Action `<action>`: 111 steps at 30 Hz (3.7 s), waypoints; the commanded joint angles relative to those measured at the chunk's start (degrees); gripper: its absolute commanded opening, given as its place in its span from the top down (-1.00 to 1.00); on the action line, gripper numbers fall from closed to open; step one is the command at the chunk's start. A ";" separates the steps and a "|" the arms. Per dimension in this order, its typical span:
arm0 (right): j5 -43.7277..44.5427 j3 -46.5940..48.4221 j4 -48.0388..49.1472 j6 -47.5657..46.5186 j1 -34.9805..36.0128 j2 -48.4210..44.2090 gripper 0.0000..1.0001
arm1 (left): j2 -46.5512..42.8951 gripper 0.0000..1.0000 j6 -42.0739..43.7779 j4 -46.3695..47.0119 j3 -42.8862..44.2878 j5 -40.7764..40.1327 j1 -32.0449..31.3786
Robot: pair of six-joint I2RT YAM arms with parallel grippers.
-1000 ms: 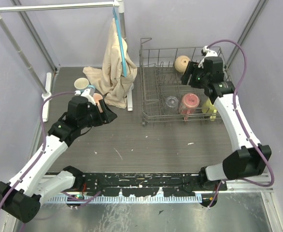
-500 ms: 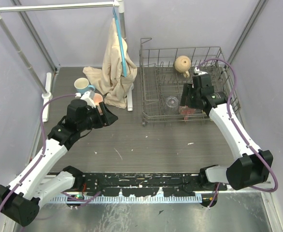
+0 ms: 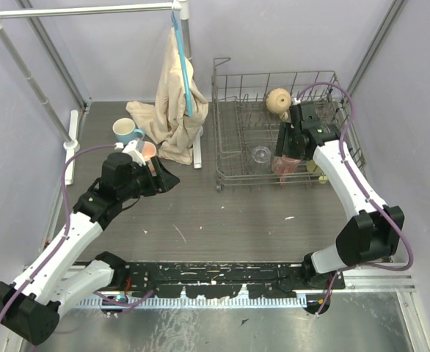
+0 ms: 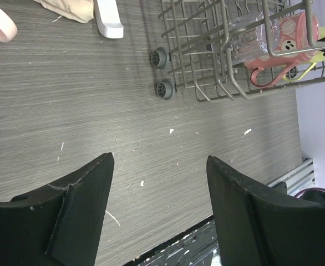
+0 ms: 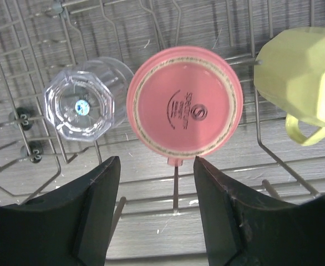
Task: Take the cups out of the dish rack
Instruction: Unload the cup from the dish rack.
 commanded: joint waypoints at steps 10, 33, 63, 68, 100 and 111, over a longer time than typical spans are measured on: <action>-5.06 11.14 -4.87 -2.17 -3.54 8.78 -0.23 | -0.06 -0.51 0.74 2.65 -0.73 0.78 -0.19; -7.35 15.36 -16.07 -2.62 -4.03 14.45 -0.20 | -1.73 -0.54 0.83 3.23 -1.68 0.83 -0.18; -5.18 17.85 -11.84 -3.90 -4.04 19.24 -0.23 | -2.03 -0.55 0.83 2.79 -1.86 0.34 -0.17; -4.45 17.59 -8.68 -4.31 -4.03 18.32 -0.23 | -1.89 -0.55 0.83 2.79 -1.86 0.30 -0.17; -1.81 13.23 -4.73 -7.49 -3.95 8.31 -0.29 | -1.61 -0.55 0.65 2.35 -2.03 -0.29 -0.17; -1.81 7.84 -4.77 -8.81 -3.94 7.68 -0.29 | -1.93 -0.55 0.66 1.99 -1.95 -0.49 -0.17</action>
